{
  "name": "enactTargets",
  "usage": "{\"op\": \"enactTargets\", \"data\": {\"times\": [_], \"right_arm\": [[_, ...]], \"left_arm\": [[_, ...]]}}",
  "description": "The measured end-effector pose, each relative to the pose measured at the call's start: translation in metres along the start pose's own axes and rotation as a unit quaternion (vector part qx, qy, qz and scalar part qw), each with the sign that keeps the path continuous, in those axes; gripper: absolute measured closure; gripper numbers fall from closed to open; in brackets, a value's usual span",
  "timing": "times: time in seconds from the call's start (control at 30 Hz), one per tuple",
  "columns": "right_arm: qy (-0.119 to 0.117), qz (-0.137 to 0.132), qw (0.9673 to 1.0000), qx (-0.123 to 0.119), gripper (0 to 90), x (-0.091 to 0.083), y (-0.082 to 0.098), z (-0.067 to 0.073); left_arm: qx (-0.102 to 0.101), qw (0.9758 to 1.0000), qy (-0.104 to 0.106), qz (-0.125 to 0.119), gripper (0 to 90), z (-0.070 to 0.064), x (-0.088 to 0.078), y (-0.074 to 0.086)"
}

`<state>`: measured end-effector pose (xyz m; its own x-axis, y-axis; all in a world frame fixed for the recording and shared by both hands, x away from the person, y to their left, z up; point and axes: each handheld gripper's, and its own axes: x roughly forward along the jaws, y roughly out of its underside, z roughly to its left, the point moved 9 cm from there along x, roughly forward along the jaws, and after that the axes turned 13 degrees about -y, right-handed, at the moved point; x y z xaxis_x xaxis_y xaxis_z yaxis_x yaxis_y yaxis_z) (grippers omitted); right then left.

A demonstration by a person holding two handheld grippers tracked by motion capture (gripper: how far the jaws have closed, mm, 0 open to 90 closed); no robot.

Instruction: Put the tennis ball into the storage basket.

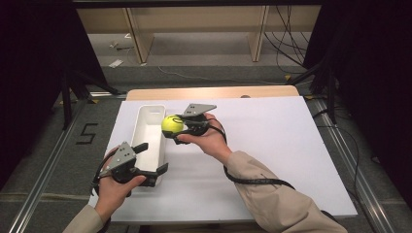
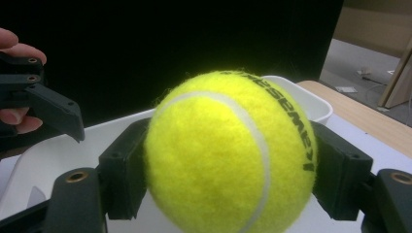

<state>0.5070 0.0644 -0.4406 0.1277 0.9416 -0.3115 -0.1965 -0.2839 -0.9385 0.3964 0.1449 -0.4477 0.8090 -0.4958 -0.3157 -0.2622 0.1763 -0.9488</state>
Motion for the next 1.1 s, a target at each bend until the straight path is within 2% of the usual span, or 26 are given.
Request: {"op": "enactTargets", "data": {"times": [1.1], "right_arm": [[-0.005, -0.004, 1.0000, -0.001, 26.9, 0.014, -0.005, 0.000]], "left_arm": [[0.000, 1.0000, -0.001, -0.001, 0.0, 0.000, 0.000, 0.000]]}}
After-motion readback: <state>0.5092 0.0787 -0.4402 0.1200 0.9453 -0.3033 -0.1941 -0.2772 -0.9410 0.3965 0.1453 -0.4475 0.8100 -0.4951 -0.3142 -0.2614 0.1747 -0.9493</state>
